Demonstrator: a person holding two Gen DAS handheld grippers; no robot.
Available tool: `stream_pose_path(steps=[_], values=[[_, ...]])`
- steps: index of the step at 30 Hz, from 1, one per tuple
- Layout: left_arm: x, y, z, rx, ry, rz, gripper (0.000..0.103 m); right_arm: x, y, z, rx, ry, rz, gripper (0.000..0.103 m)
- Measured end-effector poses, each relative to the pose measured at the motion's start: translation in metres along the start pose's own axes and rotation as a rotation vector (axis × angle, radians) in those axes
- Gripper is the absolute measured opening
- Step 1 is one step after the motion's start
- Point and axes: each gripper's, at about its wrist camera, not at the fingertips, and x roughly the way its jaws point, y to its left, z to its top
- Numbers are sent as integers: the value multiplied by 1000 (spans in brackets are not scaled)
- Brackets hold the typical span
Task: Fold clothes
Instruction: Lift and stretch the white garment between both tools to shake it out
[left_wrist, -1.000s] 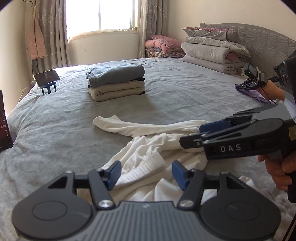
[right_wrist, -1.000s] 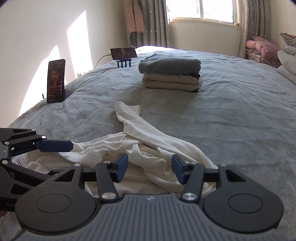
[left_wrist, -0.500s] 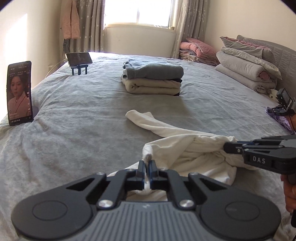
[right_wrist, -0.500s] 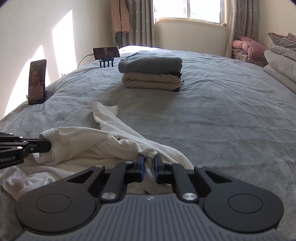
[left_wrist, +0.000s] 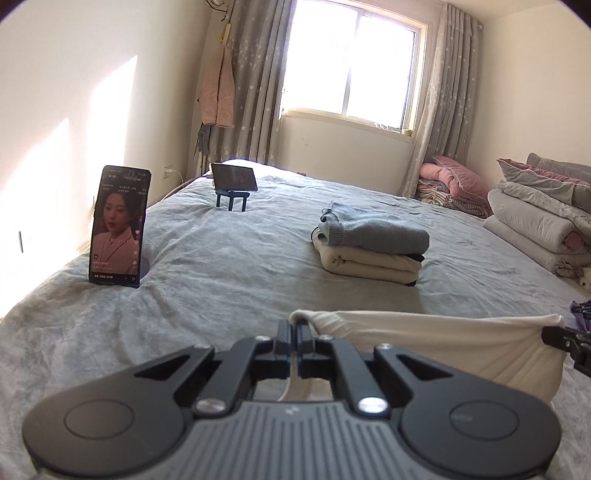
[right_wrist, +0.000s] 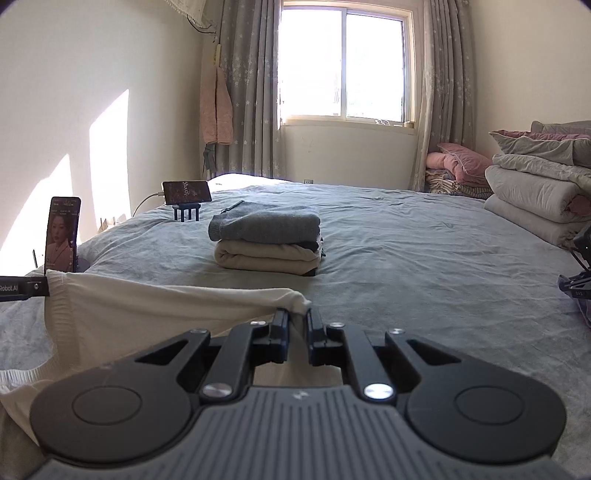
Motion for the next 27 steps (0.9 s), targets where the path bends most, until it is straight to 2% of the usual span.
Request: stream_pose_path(steps=[2, 4, 6, 8, 9, 11, 12, 13, 15, 20, 27], values=[[1, -2, 1, 15, -25, 49, 2, 6, 4, 0, 1, 28, 33, 10], [4, -1, 2, 32, -34, 118, 2, 12, 5, -1, 24, 109, 115, 10], [7, 4, 2, 50, -8, 188, 2, 20, 8, -5, 39, 215, 215, 10], [12, 12, -1, 52, 34, 217, 2, 25, 13, -10, 38, 291, 282, 13], [14, 16, -3, 50, 56, 226, 2, 26, 13, -10, 33, 296, 282, 20], [18, 24, -7, 48, 86, 236, 2, 26, 14, -10, 24, 304, 282, 22], [20, 27, -9, 46, 97, 237, 2, 26, 13, -8, 21, 292, 270, 28], [21, 31, -11, 38, 108, 232, 2, 25, 12, -7, 21, 281, 258, 40], [23, 36, -15, 19, 133, 214, 2, 25, 7, -4, 51, 259, 252, 48], [27, 39, -21, 2, 164, 191, 2, 47, 6, -7, 36, 257, 171, 48], [32, 37, -23, 6, 183, 182, 2, 84, 18, -25, -34, 322, 114, 48]])
